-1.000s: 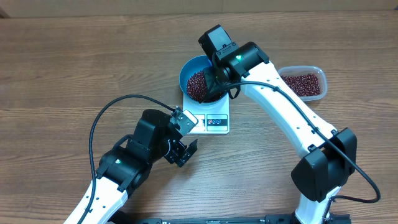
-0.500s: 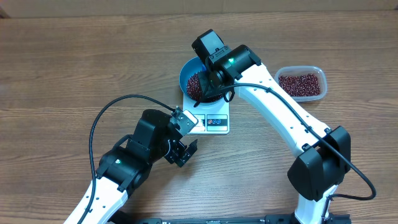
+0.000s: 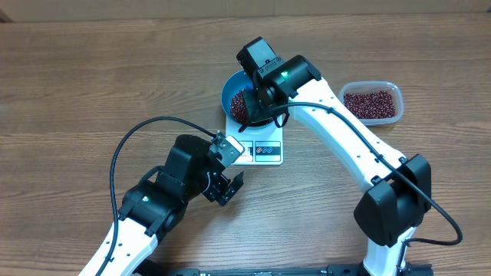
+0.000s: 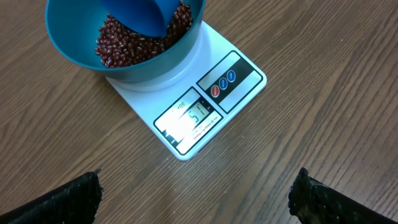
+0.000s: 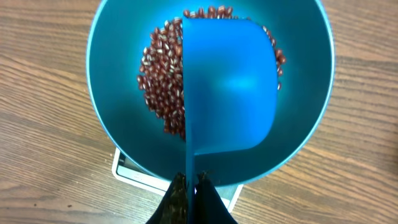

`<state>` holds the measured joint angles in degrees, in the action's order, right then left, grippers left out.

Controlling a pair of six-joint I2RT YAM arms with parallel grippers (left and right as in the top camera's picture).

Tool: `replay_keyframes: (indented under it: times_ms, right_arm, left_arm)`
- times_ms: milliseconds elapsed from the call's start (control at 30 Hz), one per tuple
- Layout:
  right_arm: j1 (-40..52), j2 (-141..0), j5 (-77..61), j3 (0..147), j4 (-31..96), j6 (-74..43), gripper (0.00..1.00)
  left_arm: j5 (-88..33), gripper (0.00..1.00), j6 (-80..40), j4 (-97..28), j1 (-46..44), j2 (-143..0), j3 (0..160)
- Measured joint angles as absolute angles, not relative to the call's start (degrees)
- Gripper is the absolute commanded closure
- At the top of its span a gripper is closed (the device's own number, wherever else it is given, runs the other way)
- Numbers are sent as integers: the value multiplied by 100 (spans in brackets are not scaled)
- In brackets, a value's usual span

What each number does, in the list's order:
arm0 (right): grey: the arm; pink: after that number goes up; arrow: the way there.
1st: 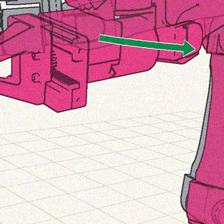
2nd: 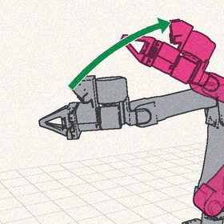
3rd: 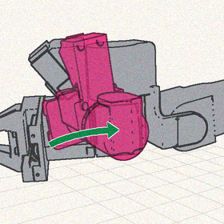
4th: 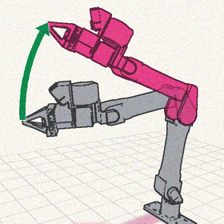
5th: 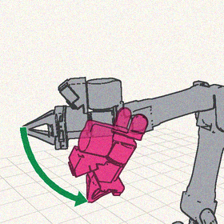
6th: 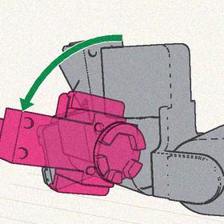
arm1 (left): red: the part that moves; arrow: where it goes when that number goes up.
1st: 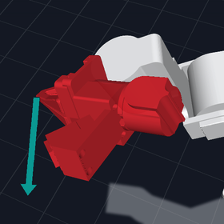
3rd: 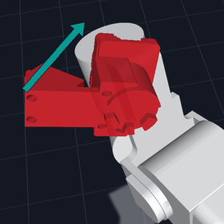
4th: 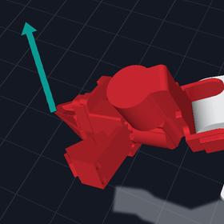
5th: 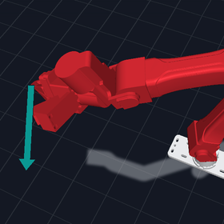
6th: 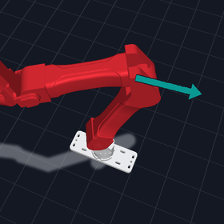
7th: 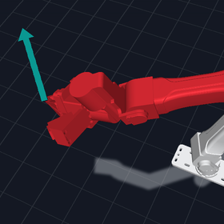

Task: Scoop item into bowl and weigh 150g on scale
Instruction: 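Tip the scoop with the right gripper to pour beans into bowl, then move the empty blue scoop with the right gripper to the bean tub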

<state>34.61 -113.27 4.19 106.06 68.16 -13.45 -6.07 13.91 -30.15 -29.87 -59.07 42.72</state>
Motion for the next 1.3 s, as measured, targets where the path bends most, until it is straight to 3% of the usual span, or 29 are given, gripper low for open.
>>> replay_keyframes:
  times_ms: [533, 1300]
  right_arm:
    - [3393, -11483, -377, 10606, 6595, -1350, 96]
    - [2333, -11139, -1894, 10606, 6493, -1251, 96]
  left_arm:
    - [-607, 1, 1393, -3015, -2987, -5907, 4272]
    - [-607, 0, 1391, -3015, -2987, -5907, 4272]
